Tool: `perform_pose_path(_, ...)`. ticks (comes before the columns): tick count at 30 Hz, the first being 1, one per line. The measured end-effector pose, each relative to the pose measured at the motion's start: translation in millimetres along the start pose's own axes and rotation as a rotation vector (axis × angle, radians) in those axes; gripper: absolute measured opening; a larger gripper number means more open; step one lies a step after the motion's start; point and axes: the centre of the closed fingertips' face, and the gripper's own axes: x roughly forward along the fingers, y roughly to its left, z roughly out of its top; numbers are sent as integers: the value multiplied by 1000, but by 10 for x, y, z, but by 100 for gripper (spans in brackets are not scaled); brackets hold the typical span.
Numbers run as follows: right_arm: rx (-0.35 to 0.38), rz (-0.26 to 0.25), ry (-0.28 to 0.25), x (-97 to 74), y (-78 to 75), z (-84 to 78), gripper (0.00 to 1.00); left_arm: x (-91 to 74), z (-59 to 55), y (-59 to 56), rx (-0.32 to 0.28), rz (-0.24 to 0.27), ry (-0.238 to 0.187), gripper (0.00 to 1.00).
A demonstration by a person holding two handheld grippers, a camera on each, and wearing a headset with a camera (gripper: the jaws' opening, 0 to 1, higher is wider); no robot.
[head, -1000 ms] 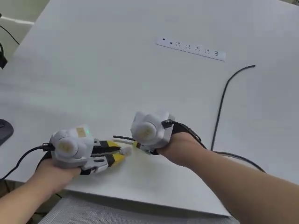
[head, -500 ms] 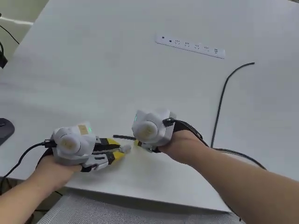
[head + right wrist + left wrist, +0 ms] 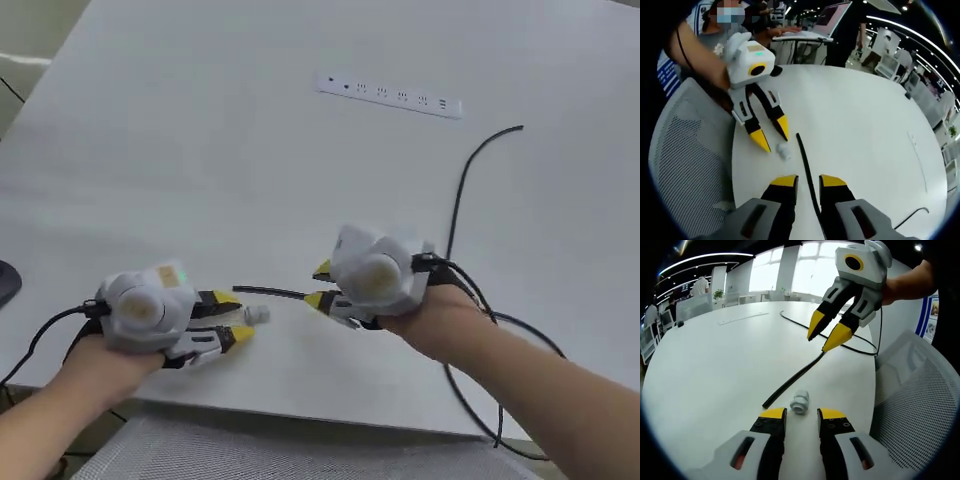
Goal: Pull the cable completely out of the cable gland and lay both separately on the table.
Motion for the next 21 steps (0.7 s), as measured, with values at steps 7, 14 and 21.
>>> perform_pose_path(7, 175, -53, -87, -479, -75, -221, 19, -178, 93, -28, -6, 31, -15, 34)
perform_pose_path(14, 306, -75, -187, -875, -88, -415, 28, -371, 165, -75, -54, 54, -48, 41)
perform_pose_path(21, 398, -86, -265, -1167, 20, -551, 41, -570, 268, -171, -69, 62, -82, 48)
